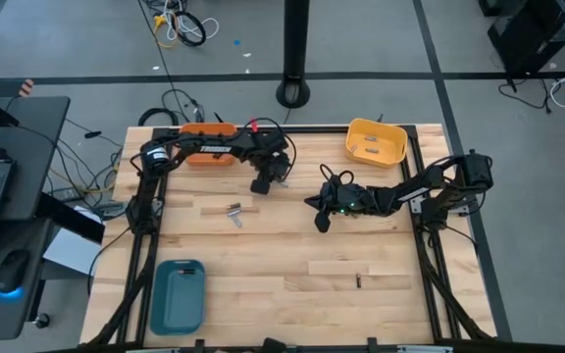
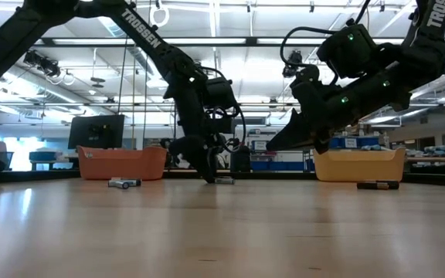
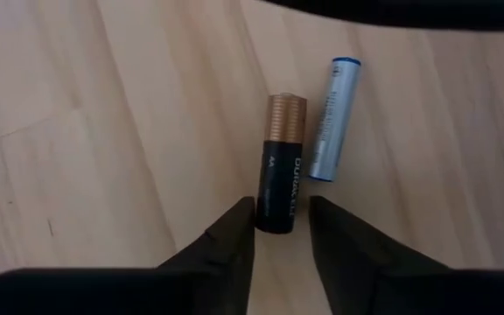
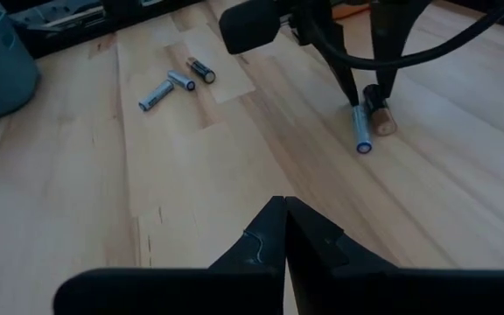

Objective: Sort batteries
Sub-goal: Put the big copper and black battery into the blue bin

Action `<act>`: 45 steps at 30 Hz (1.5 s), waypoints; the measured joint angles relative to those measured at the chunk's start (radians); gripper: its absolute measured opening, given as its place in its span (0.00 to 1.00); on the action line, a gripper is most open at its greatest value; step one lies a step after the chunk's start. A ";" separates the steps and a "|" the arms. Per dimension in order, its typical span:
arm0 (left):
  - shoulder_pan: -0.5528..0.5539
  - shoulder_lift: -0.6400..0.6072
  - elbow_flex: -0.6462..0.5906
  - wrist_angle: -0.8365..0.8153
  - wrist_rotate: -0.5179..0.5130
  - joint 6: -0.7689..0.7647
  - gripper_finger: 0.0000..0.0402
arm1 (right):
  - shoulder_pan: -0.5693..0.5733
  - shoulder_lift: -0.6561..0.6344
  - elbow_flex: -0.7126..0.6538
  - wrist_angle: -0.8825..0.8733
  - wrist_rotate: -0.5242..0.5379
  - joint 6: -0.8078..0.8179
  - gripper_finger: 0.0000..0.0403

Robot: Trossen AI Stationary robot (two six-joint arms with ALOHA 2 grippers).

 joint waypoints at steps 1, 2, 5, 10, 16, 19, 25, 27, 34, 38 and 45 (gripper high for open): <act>0.000 0.000 0.000 -0.002 0.000 0.000 0.27 | 0.000 0.000 0.000 0.000 0.000 0.000 0.04; 0.000 0.000 0.000 -0.003 0.000 -0.002 0.26 | 0.000 0.000 0.000 0.000 0.000 0.000 0.03; 0.000 0.000 0.000 -0.006 -0.004 -0.003 0.21 | 0.000 0.000 0.000 0.001 0.000 0.000 0.03; -0.001 0.000 0.001 -0.013 -0.046 -0.003 0.13 | 0.000 0.000 0.000 0.001 0.000 0.000 0.04; 0.000 -0.025 -0.003 -0.041 -0.104 -0.003 0.12 | 0.000 0.000 0.000 0.001 0.000 0.000 0.03; -0.004 -0.068 -0.005 -0.046 -0.118 -0.003 0.11 | 0.000 0.000 0.000 0.001 0.000 0.000 0.04; -0.025 -0.197 -0.004 -0.119 -0.126 -0.045 0.11 | 0.000 0.000 0.000 0.001 0.000 -0.005 0.03; -0.044 -0.252 -0.004 -0.152 -0.129 -0.072 0.11 | 0.000 0.000 0.000 0.001 0.000 -0.006 0.03; -0.202 -0.453 -0.003 -0.306 -0.134 -0.204 0.11 | 0.000 0.000 0.000 0.003 0.000 -0.015 0.04; -0.324 -0.542 -0.002 -0.421 -0.160 -0.331 0.11 | 0.000 0.000 0.000 0.003 0.000 -0.023 0.03; -0.549 -0.594 -0.001 -0.733 -0.193 -0.682 0.11 | 0.000 0.000 0.000 0.006 0.000 -0.034 0.04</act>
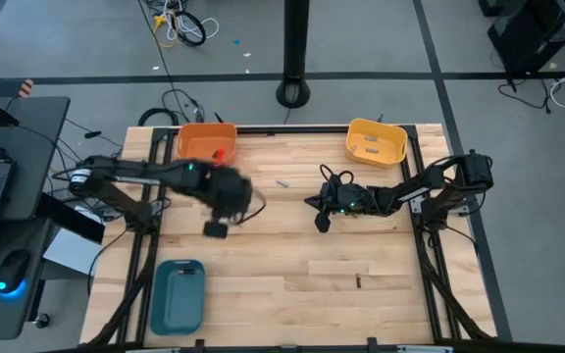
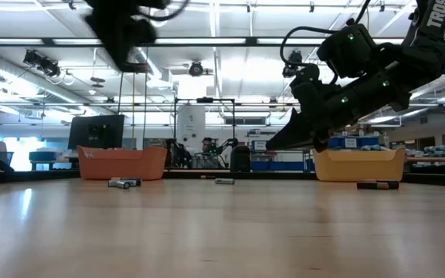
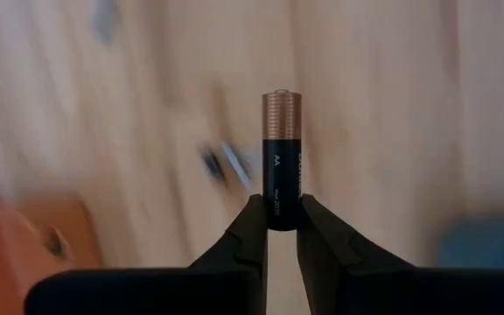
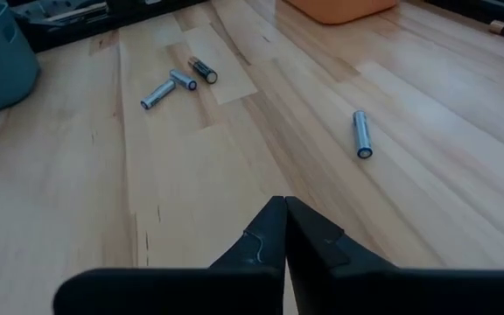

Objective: Sort batteries
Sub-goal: Put the big copper and black battery into the blue bin

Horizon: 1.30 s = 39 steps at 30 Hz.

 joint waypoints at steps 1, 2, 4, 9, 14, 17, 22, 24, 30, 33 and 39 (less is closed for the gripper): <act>-0.032 0.000 0.000 -0.049 0.000 -0.060 0.11 | 0.000 0.000 0.000 0.002 0.000 0.000 0.04; -0.064 -0.002 0.000 -0.084 0.006 -0.111 0.11 | 0.000 0.000 0.000 0.004 0.000 0.000 0.04; -0.126 -0.004 0.000 -0.141 0.047 -0.214 0.11 | 0.000 0.000 0.000 0.007 0.000 0.000 0.04; -0.275 -0.003 -0.001 -0.185 0.151 -0.463 0.11 | 0.000 0.000 0.000 0.012 0.000 -0.012 0.03; -0.411 -0.004 -0.038 -0.146 0.206 -0.709 0.11 | -0.007 0.000 0.000 0.022 0.000 -0.049 0.04; -0.492 -0.004 -0.094 -0.084 0.222 -0.863 0.11 | -0.020 0.000 0.000 0.028 -0.029 -0.077 0.04; -0.616 -0.003 -0.227 0.122 0.248 -1.071 0.11 | -0.047 0.000 0.000 0.046 -0.079 -0.120 0.03; -0.654 -0.003 -0.284 0.201 0.266 -1.139 0.11 | -0.057 0.000 0.000 0.052 -0.096 -0.127 0.03; -0.726 -0.003 -0.427 0.358 0.352 -1.237 0.11 | -0.070 0.000 0.000 0.057 -0.111 -0.122 0.03; -0.741 -0.003 -0.481 0.413 0.370 -1.241 0.11 | -0.069 0.000 0.000 0.057 -0.111 -0.104 0.03; -0.746 -0.003 -0.579 0.513 0.374 -1.237 0.11 | -0.068 0.000 0.000 0.056 -0.112 -0.075 0.04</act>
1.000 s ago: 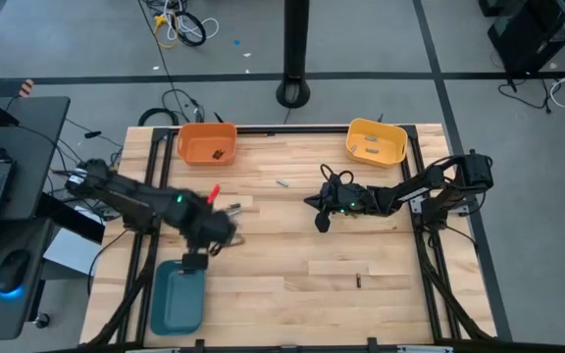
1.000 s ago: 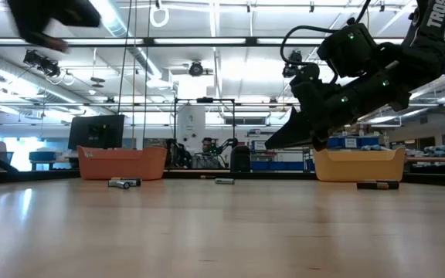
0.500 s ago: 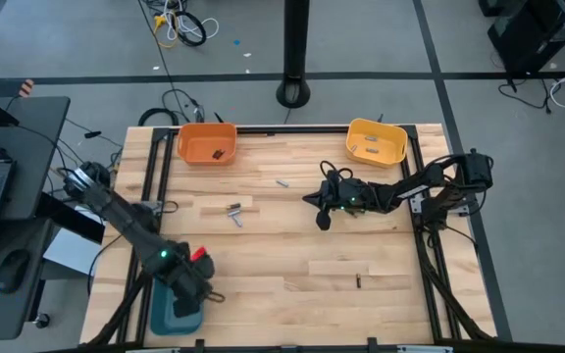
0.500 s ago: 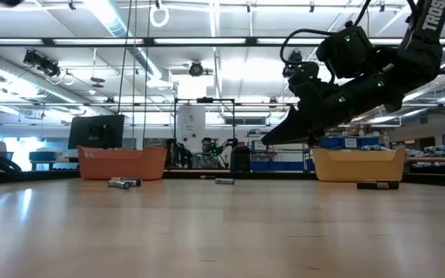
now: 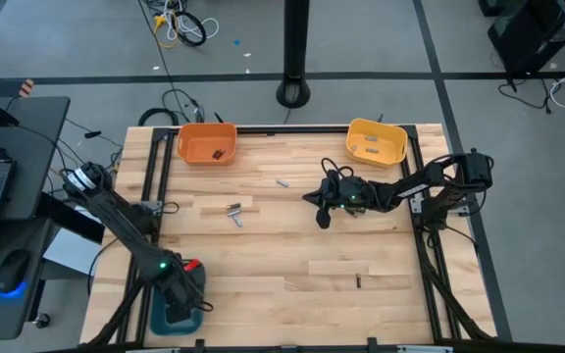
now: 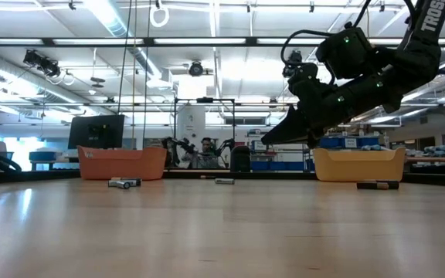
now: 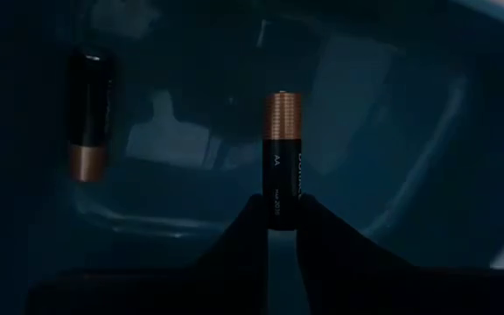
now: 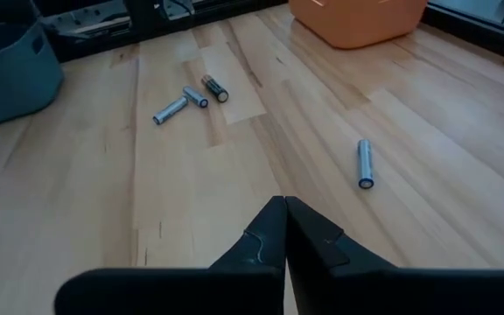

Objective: Sort batteries
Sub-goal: Put the big copper and black battery into the blue bin, then put the small copper and black battery into the orange bin

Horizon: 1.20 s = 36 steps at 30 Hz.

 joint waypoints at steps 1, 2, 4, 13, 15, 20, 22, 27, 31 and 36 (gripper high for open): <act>0.000 0.000 -0.018 0.021 0.004 0.000 0.11 | 0.000 0.000 0.000 0.000 0.000 0.000 0.04; 0.000 0.000 -0.035 0.037 0.007 0.000 0.11 | 0.000 0.000 0.000 0.000 0.000 0.000 0.03; 0.000 -0.002 -0.065 0.050 0.005 0.000 0.11 | 0.001 0.000 0.000 0.000 0.000 0.000 0.03; 0.023 0.000 -0.060 0.029 0.058 -0.022 0.27 | 0.001 0.000 0.000 0.000 0.000 0.000 0.04; 0.029 0.000 -0.039 0.020 0.061 -0.022 0.31 | 0.001 0.000 0.000 0.000 0.000 0.000 0.04; 0.038 0.000 0.014 -0.023 0.051 -0.026 0.36 | 0.000 0.000 0.000 0.000 0.000 -0.001 0.04; 0.040 0.000 0.042 -0.046 0.050 -0.026 0.36 | 0.000 0.000 0.000 0.000 0.000 -0.003 0.04; 0.042 0.001 0.135 -0.130 0.047 0.004 0.36 | -0.001 0.000 0.000 0.001 0.000 -0.009 0.04; 0.060 0.000 0.228 -0.232 0.002 0.056 0.36 | 0.001 0.000 0.000 0.021 0.002 -0.028 0.05; 0.166 -0.056 0.262 -0.244 -0.138 0.225 0.23 | 0.018 0.000 0.000 0.020 0.006 -0.029 0.05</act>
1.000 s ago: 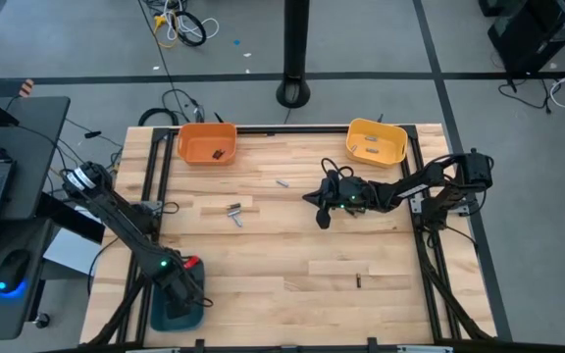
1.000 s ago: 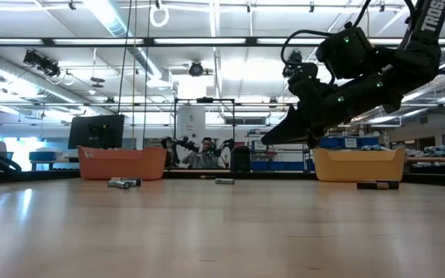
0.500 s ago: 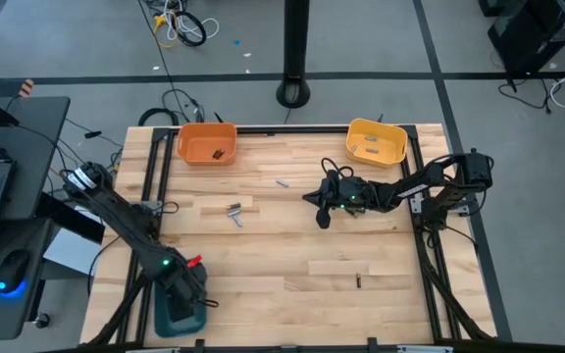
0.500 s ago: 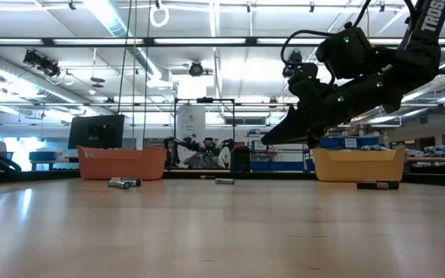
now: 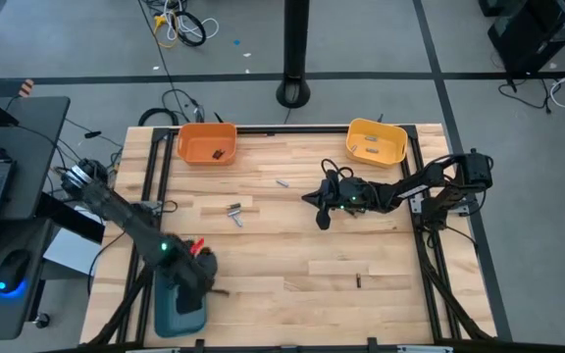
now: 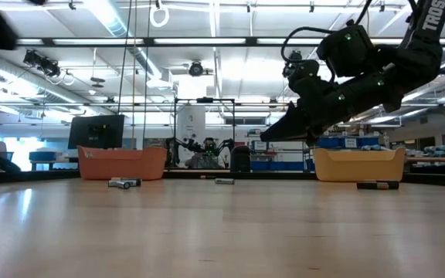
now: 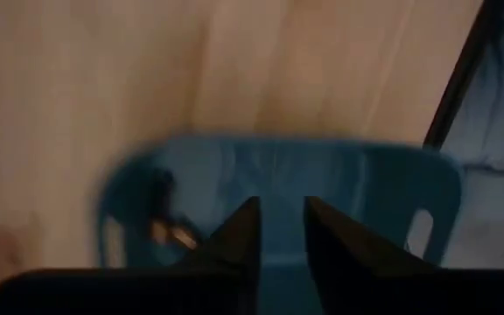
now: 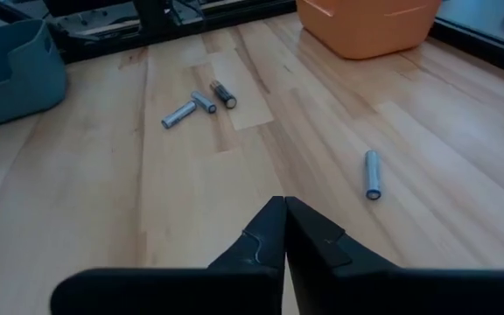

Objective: Sort batteries
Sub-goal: Put the small copper and black battery into the orange bin

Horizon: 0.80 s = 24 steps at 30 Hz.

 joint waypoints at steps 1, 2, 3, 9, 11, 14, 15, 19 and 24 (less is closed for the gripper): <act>0.031 -0.018 -0.002 0.002 -0.012 0.050 0.19 | 0.008 0.000 0.000 -0.001 0.001 0.000 0.05; 0.064 -0.037 -0.006 0.007 -0.028 0.100 0.15 | 0.016 0.000 0.000 -0.001 0.001 0.000 0.05; 0.102 -0.056 -0.012 0.009 -0.049 0.156 0.10 | 0.024 0.000 0.000 -0.001 0.001 0.000 0.04; 0.345 -0.124 -0.064 0.145 -0.133 0.524 0.03 | 0.068 -0.016 0.000 -0.088 0.025 0.003 0.04; 0.415 -0.123 -0.092 0.260 -0.133 0.649 0.03 | 0.085 -0.042 0.000 -0.180 0.057 0.027 0.05; 0.510 -0.113 -0.149 0.434 -0.084 0.829 0.02 | 0.124 -0.110 0.000 -0.346 0.093 0.088 0.05; 0.540 -0.108 -0.170 0.499 -0.054 0.880 0.02 | 0.141 -0.136 0.000 -0.402 0.097 0.115 0.04; 0.656 -0.072 -0.232 0.733 0.094 1.035 0.02 | 0.243 -0.252 0.000 -0.571 0.101 0.236 0.04; 0.726 0.044 -0.231 0.852 0.214 1.119 0.02 | 0.425 -0.380 0.000 -0.742 0.108 0.411 0.05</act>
